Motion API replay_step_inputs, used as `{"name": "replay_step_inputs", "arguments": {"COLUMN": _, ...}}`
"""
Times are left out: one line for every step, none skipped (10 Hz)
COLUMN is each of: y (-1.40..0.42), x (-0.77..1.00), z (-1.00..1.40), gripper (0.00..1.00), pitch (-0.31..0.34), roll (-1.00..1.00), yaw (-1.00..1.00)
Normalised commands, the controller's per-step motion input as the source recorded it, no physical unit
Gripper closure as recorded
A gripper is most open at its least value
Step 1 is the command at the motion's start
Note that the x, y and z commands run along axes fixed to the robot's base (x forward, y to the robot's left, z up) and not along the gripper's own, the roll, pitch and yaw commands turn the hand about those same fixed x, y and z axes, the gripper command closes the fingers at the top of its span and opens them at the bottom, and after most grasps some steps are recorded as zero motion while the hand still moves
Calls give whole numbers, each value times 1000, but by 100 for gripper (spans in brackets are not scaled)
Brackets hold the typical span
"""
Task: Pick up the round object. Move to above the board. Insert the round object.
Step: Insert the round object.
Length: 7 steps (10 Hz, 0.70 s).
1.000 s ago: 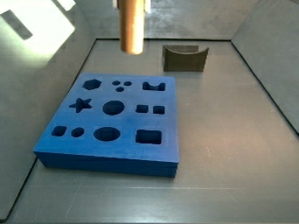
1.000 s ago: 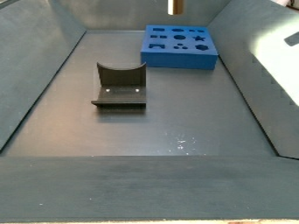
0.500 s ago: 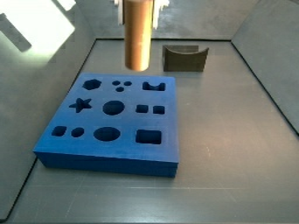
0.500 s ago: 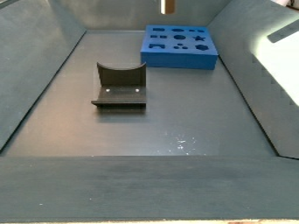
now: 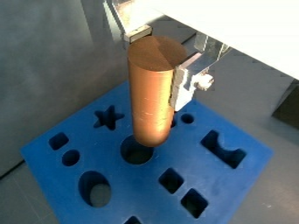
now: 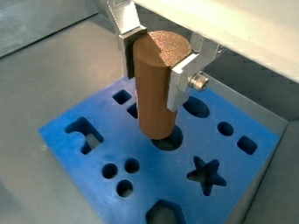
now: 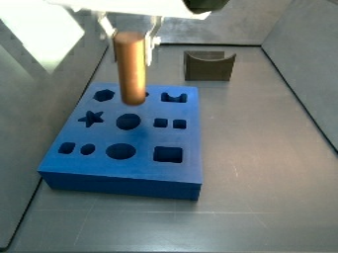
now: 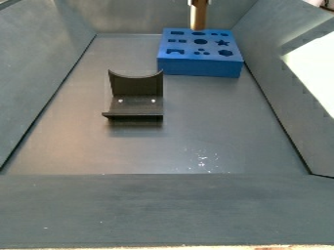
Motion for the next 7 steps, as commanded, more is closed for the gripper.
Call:
{"name": "replay_step_inputs", "arguments": {"y": -263, "x": 0, "z": -474, "gripper": 100, "pitch": -231, "roll": 0, "yaw": 0}}
{"name": "replay_step_inputs", "arguments": {"y": -206, "x": 0, "z": -474, "gripper": 100, "pitch": -183, "roll": 0, "yaw": 0}}
{"name": "replay_step_inputs", "arguments": {"y": -191, "x": 0, "z": -414, "gripper": 100, "pitch": -129, "roll": 37, "yaw": 0}}
{"name": "replay_step_inputs", "arguments": {"y": -17, "x": 0, "z": -383, "gripper": 100, "pitch": -89, "roll": 120, "yaw": 0}}
{"name": "replay_step_inputs", "arguments": {"y": 0, "x": -69, "z": -317, "gripper": 100, "pitch": -97, "roll": 111, "yaw": 0}}
{"name": "replay_step_inputs", "arguments": {"y": 0, "x": -109, "z": -274, "gripper": 100, "pitch": -94, "roll": 131, "yaw": 0}}
{"name": "replay_step_inputs", "arguments": {"y": 0, "x": -217, "z": -220, "gripper": 100, "pitch": -100, "roll": 120, "yaw": 0}}
